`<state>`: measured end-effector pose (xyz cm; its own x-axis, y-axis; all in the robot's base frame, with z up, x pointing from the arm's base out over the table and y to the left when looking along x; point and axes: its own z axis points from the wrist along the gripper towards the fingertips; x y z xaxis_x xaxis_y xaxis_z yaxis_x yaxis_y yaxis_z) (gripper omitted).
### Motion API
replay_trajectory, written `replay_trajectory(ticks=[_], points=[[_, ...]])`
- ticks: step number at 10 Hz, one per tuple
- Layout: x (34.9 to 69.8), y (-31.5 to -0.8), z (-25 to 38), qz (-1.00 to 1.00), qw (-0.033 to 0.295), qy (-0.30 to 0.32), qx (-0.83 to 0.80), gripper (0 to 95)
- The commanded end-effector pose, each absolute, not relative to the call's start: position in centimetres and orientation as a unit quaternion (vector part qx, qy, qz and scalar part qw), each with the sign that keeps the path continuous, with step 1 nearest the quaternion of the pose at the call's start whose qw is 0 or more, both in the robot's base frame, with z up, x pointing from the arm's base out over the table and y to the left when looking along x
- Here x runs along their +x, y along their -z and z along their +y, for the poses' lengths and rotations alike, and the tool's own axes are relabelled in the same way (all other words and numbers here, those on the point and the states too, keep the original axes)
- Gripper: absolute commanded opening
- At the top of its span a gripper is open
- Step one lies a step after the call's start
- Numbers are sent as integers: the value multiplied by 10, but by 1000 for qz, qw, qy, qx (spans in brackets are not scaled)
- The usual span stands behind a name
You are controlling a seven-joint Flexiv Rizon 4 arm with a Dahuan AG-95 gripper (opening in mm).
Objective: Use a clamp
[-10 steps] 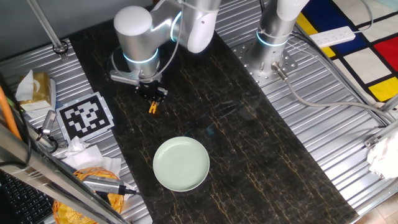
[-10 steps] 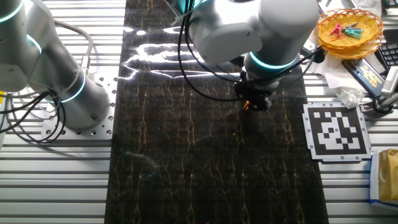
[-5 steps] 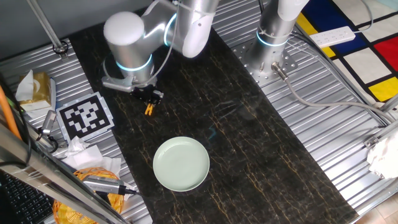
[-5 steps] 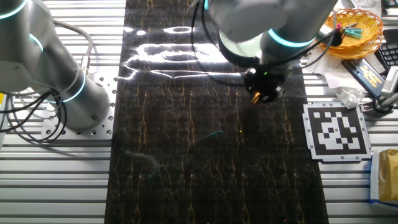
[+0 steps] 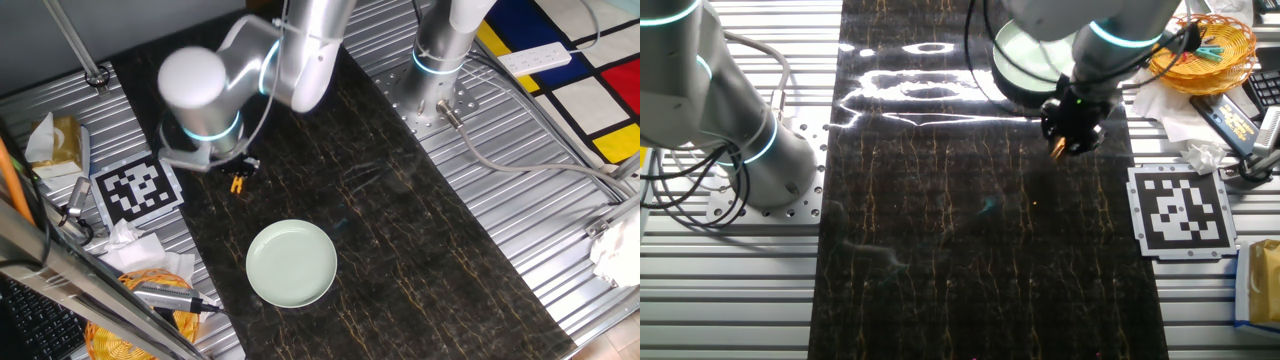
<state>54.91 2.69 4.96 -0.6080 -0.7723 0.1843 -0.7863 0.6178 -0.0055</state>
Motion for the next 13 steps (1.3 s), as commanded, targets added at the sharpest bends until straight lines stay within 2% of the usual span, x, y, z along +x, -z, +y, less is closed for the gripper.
replay_trajectory(ticks=[1, 5, 6, 8, 10, 13], points=[[556, -50, 35, -893, 110, -48, 434, 0], [556, -51, 36, -890, 137, -34, 434, 0], [557, -51, 36, -886, 160, -19, 434, 0], [557, -51, 36, -879, 179, 2, 441, 0], [558, -53, 37, -882, 172, 28, 439, 0], [558, -54, 38, -879, 187, 37, 438, 0]])
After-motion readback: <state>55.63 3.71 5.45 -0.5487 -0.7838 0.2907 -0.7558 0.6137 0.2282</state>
